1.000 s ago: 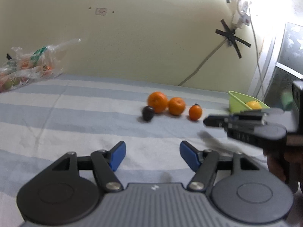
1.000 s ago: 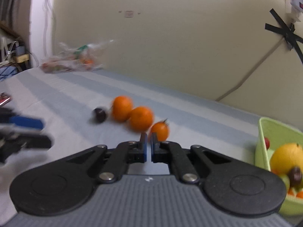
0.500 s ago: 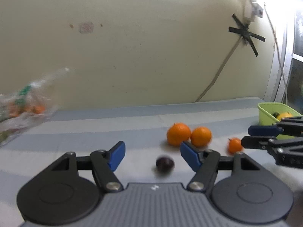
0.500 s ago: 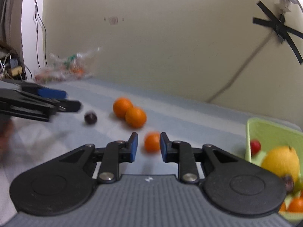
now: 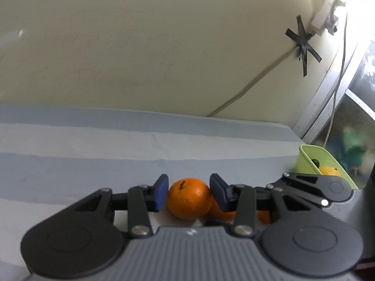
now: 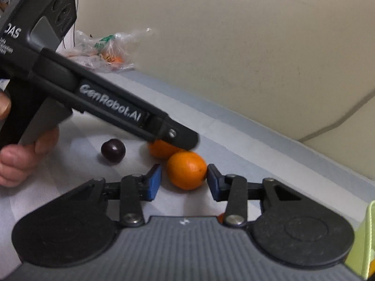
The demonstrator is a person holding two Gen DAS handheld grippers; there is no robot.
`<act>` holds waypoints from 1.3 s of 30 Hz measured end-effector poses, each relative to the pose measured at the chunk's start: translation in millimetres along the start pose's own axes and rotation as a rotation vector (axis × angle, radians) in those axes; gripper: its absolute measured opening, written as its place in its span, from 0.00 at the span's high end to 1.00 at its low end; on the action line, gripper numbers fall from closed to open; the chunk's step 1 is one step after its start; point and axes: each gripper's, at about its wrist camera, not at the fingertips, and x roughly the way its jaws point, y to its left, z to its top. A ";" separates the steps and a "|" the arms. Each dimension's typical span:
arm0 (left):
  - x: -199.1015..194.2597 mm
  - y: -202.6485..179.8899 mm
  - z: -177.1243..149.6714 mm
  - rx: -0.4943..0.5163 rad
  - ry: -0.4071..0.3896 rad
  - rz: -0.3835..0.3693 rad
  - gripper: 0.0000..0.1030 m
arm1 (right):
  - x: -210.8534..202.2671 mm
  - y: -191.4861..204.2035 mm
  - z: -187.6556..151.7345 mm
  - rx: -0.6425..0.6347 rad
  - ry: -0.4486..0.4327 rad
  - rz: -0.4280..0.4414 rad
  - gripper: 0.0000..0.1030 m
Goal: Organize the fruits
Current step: 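Grasp a mandarin with the left tool while the right tool grasps the dark tomato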
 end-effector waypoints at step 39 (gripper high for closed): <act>-46.0 -124.7 -34.0 -0.055 -0.036 -0.236 0.78 | -161.4 0.4 -68.7 0.240 -0.203 -0.203 0.75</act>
